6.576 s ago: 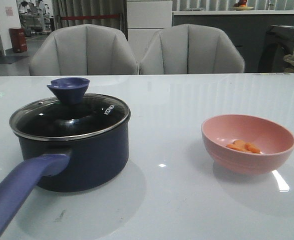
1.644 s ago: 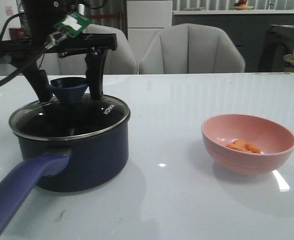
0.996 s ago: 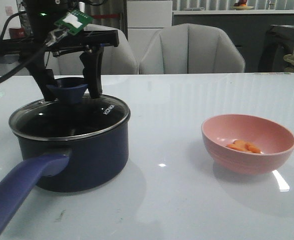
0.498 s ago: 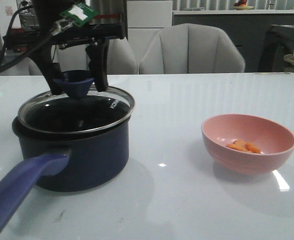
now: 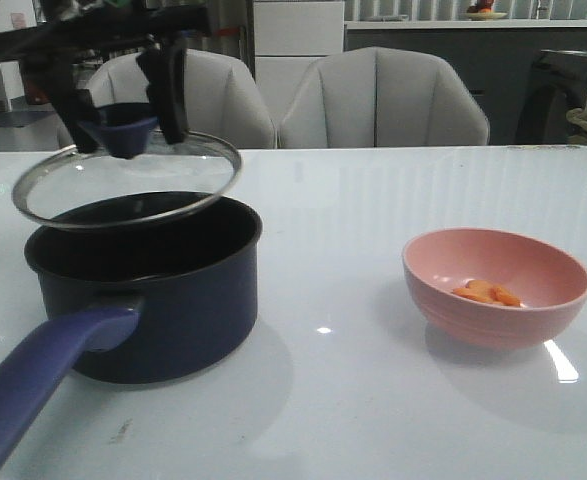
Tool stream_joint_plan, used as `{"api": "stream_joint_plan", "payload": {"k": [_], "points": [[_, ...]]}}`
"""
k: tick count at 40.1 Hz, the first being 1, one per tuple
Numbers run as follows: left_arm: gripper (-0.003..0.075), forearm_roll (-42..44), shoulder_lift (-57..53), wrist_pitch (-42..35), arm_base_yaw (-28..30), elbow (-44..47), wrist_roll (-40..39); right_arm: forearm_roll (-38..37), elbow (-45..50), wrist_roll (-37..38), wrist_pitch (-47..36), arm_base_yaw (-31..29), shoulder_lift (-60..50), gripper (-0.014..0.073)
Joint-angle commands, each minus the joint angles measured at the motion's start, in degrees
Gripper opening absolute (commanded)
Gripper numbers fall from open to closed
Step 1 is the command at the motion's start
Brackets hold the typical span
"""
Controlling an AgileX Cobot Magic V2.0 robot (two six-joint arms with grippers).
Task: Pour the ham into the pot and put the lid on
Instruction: 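Lift the glass lid off the saucepan and set it aside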
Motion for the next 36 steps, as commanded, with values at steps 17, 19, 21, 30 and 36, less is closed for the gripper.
{"api": "stream_joint_plan", "payload": {"k": [17, 19, 21, 30, 36], "points": [[0.0114, 3.24, -13.36, 1.29, 23.44, 12.35, 10.66, -0.72, 0.63, -0.2, -4.35, -0.42, -1.16, 0.0141], [0.0114, 2.8, -13.36, 0.53, 25.04, 14.0, 12.2, -0.72, 0.63, -0.2, -4.35, -0.42, -1.16, 0.0141], [0.0114, 1.87, -13.36, -1.24, 26.52, 15.89, 13.78, -0.72, 0.63, -0.2, -4.35, -0.42, -1.16, 0.0141], [0.0115, 0.52, -11.95, -10.76, 30.03, 26.24, 16.33, -0.72, 0.63, -0.2, -4.35, -0.42, -1.16, 0.0141], [0.0115, -2.51, -9.12, -14.48, 30.8, 29.4, 20.53, -0.72, 0.63, -0.2, -4.35, -0.42, -1.16, 0.0141]]}}
